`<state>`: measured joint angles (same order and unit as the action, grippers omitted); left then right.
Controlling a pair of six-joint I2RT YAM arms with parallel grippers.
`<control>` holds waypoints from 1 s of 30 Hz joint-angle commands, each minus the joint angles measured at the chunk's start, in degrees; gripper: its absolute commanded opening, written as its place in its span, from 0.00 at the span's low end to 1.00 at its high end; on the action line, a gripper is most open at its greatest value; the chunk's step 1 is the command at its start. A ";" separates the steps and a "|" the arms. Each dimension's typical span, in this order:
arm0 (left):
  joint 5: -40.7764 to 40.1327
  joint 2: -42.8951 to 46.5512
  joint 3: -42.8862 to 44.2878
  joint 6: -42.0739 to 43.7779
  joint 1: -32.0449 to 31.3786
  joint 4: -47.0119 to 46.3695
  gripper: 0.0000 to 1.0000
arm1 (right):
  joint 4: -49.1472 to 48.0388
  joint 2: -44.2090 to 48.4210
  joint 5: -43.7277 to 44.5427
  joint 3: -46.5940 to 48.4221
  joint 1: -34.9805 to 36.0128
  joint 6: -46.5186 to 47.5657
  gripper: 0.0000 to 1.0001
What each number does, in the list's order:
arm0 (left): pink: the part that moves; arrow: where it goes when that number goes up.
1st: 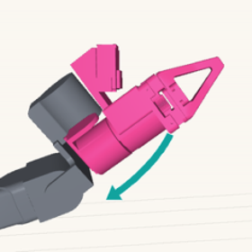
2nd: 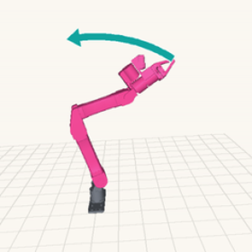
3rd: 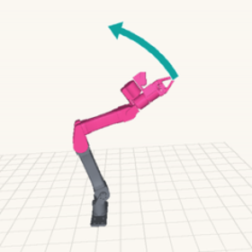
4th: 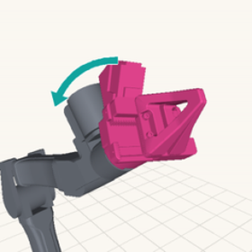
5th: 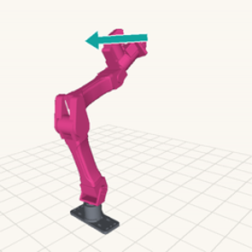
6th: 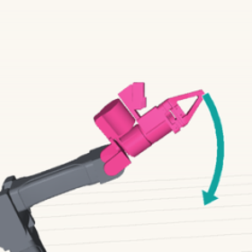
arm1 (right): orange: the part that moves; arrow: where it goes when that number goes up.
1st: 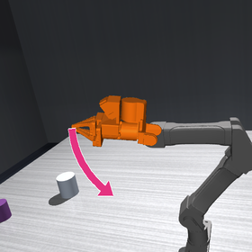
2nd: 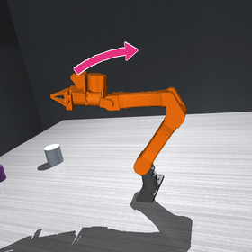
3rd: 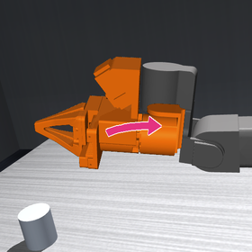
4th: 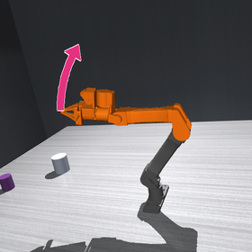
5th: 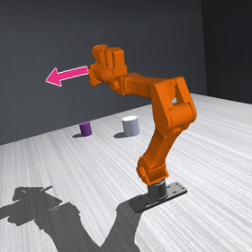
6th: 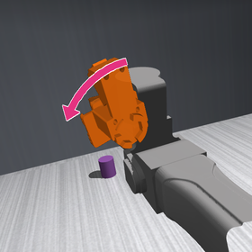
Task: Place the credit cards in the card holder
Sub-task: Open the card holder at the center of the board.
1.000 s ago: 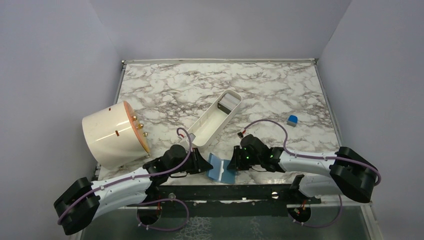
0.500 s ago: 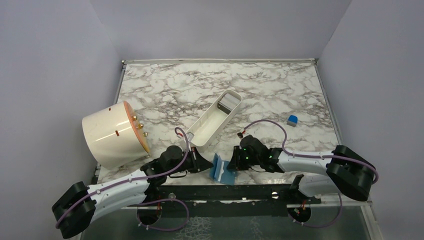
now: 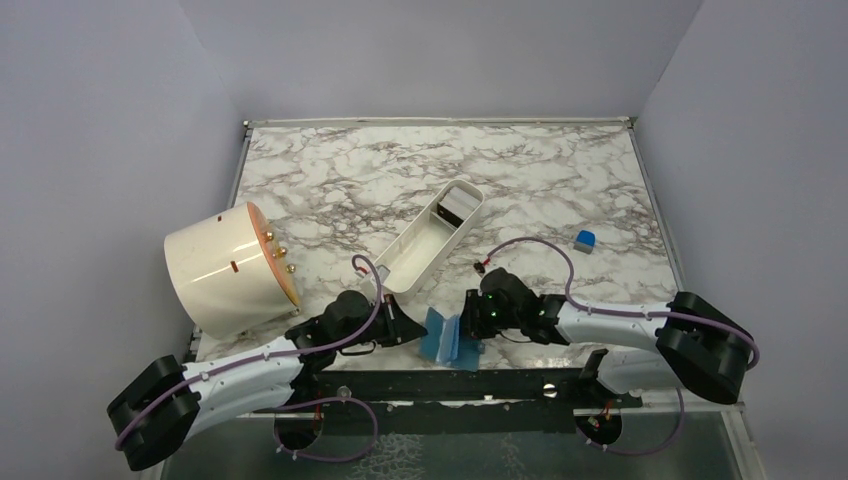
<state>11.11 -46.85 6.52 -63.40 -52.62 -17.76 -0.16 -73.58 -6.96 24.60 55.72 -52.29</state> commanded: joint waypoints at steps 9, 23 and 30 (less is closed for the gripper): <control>0.75 -3.07 0.76 0.71 0.01 0.44 0.07 | -7.43 1.37 -5.51 2.47 0.50 -3.73 0.20; 2.02 -2.36 0.87 2.13 0.06 -1.47 0.33 | -9.35 -1.77 -1.95 -2.47 0.55 -4.84 0.20; 2.85 -4.66 1.56 2.46 0.01 -2.80 0.34 | -9.50 -1.13 -0.54 -4.35 0.55 -4.83 0.20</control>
<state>12.19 -50.68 6.63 -62.00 -52.62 -17.91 -7.77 -75.20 -9.98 21.26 55.92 -56.80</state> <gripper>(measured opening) 0.332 0.204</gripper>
